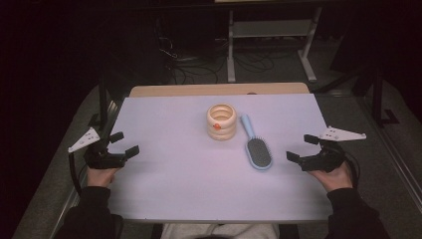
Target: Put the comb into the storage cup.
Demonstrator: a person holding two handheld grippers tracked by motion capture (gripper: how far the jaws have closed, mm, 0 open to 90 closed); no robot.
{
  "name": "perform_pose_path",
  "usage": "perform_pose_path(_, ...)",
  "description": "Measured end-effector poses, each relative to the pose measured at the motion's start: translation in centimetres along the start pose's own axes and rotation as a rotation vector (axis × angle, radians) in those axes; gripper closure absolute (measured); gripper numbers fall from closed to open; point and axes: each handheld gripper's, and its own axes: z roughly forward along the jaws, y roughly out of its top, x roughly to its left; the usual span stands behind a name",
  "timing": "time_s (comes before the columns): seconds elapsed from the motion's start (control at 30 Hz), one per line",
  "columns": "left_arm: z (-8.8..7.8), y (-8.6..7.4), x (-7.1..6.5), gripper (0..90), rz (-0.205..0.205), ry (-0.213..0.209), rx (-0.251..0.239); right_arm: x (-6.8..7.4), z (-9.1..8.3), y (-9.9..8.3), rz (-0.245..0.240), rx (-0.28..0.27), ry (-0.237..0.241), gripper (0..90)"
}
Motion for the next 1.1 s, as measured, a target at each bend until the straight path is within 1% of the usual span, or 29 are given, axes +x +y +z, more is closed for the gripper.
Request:
perform_pose_path(0.2,0.0,0.1,-0.1,0.0,0.014,0.0,0.005,0.2,-0.4,0.1,0.0,-0.014,0.004,0.0)
perform_pose_path(0.5,0.0,0.0,-0.2,0.0,0.013,0.002,0.006,0.4,-0.4,0.3,-0.009,-0.018,0.01,0.0)
perform_pose_path(0.7,0.0,0.0,-0.3,0.0,0.018,0.002,0.011,0.5,-0.3,0.4,-0.013,-0.01,0.01,0.0)
perform_pose_path(0.77,0.0,0.0,-0.4,0.0,0.015,0.003,0.01,0.6,-0.2,0.6,-0.021,-0.003,0.016,0.0)
perform_pose_path(0.87,-0.1,0.0,-0.4,0.0,0.016,0.006,0.005,1.1,-0.2,1.0,-0.046,0.01,0.021,0.0)
perform_pose_path(0.97,-0.1,0.0,-0.5,0.0,0.014,0.009,-0.001,1.2,-0.1,1.2,-0.045,0.016,0.027,0.0)
perform_pose_path(1.1,-0.2,0.0,-0.6,0.0,0.016,0.009,0.0,1.5,0.0,1.8,-0.056,0.024,0.036,0.0)
